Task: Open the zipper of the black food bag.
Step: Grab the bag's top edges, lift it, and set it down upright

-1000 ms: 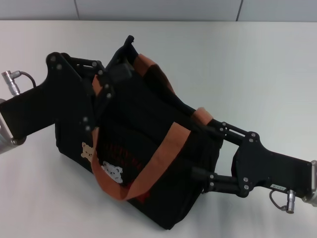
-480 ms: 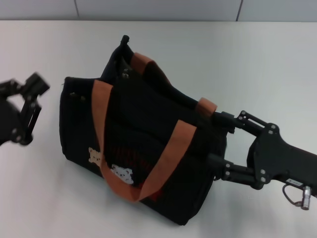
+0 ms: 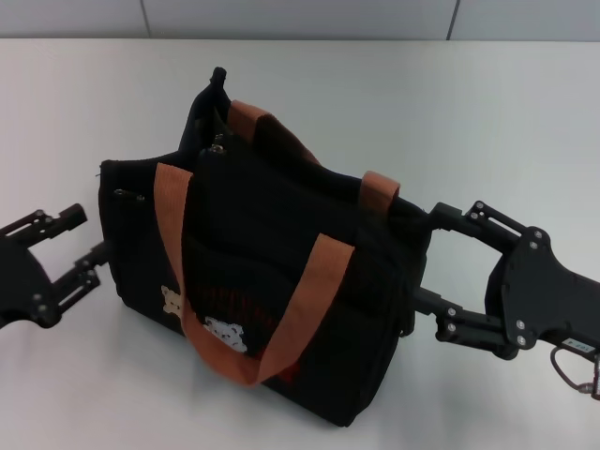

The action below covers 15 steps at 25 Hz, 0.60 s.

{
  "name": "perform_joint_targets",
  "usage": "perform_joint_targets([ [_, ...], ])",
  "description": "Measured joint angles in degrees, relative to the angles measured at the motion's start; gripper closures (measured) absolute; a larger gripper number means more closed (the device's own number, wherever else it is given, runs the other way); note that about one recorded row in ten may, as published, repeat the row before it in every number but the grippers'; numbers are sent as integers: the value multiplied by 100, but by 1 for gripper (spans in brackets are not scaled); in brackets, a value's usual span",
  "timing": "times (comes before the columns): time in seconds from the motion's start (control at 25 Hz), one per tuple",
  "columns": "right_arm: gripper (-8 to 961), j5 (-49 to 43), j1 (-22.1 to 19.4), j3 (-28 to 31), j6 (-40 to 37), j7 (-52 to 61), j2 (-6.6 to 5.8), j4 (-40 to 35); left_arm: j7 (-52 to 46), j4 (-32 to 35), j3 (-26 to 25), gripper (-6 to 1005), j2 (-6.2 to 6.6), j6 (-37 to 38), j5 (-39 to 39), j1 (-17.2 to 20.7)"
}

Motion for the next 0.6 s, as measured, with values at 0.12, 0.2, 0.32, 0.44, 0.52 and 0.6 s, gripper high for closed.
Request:
perform_joint_targets([
  [0.12,137,0,-21,0,-45,2,0,0,-3,-19,-6,523,-12,-120,163,-133],
  [0.2,139,0,-31,0,-73,3,0,-2,-4,-29,5,445,-26,-148,212,-209],
  [0.32,141,0,-35,0,-117,4,0,-18,48,-36,10,380,-50,-121,231,-285],
  [0.44,144,0,-41,12,-159,6,0,-27,311,-30,4,342,-122,-64,234,-285],
  [0.52,145,0,-44,42,-198,7,0,-34,546,-29,18,316,-163,-22,241,-279],
  [0.6,147,0,-44,52,-225,8,0,-39,651,-40,51,291,-173,-6,249,-289],
])
